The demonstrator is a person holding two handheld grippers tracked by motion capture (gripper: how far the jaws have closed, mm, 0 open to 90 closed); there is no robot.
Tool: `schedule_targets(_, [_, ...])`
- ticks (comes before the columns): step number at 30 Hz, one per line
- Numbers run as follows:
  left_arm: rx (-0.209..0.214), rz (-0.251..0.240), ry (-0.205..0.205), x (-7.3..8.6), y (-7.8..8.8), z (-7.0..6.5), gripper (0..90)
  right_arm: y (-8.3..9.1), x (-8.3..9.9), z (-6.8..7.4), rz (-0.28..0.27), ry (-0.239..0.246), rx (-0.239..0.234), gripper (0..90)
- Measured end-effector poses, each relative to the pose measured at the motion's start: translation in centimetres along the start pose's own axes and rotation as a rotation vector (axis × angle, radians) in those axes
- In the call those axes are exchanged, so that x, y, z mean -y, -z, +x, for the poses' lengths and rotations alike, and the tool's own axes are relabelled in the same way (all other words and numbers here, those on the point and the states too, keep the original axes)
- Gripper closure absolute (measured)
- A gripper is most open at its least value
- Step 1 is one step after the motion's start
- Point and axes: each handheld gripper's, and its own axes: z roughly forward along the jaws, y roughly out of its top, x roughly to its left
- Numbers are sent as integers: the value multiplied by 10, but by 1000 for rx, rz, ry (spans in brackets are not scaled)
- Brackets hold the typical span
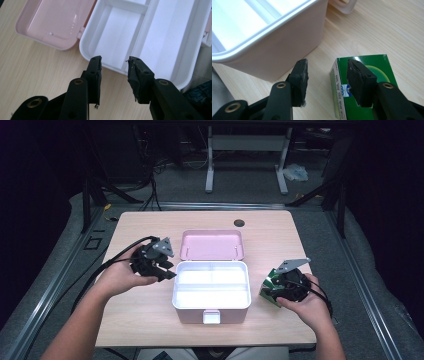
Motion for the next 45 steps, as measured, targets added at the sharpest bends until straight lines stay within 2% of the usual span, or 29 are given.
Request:
schedule_targets(2, [10, 19, -13, -10, -3, 2, 634, 1, 0, -1, -1, -2, 3, 516])
schedule_targets(5, [47, 49, -23, -22, -11, 4, 652, 2, 1, -2, -5, -4, 5, 516])
schedule_targets(8, [52, 76, -37, -29, -16, 3, 673, 3, 1, -2, -7, -4, 8, 516])
schedule_targets(11, [63, 100, -33, -37, -23, 4, 712, 4, 2, -2, -9, -4, 9, 516])
schedule_targets(14, [84, 112, -52, -44, -30, 2, 724, 5, 2, -2, -13, -5, 10, 517])
schedule_targets(15, [102, 127, -77, -49, -34, -1, 744, 6, 2, -2, -14, -8, 10, 517])
schedule_targets(16, [102, 127, -77, -49, -34, -1, 752, 6, 2, -2, -14, -7, 10, 517])
schedule_targets(18, [123, 146, -109, -53, -40, -5, 762, 5, 2, -2, -14, -7, 10, 517])
schedule_targets(20, [126, 182, -139, -59, -46, -10, 765, 5, 2, -3, -13, -5, 12, 517])
schedule_targets(23, [150, 201, -180, -67, -56, -17, 771, 5, 2, -2, -13, -7, 10, 516])
schedule_targets(30, [171, 237, -205, -78, -71, -23, 779, 9, 1, -1, -32, -4, 5, 515])
schedule_targets(36, [169, 260, -212, -79, -81, -22, 786, 9, 2, -3, -29, -11, 10, 514])
schedule_targets(45, [194, 287, -217, -81, -93, -24, 821, 9, 3, -2, -26, -9, 10, 514])
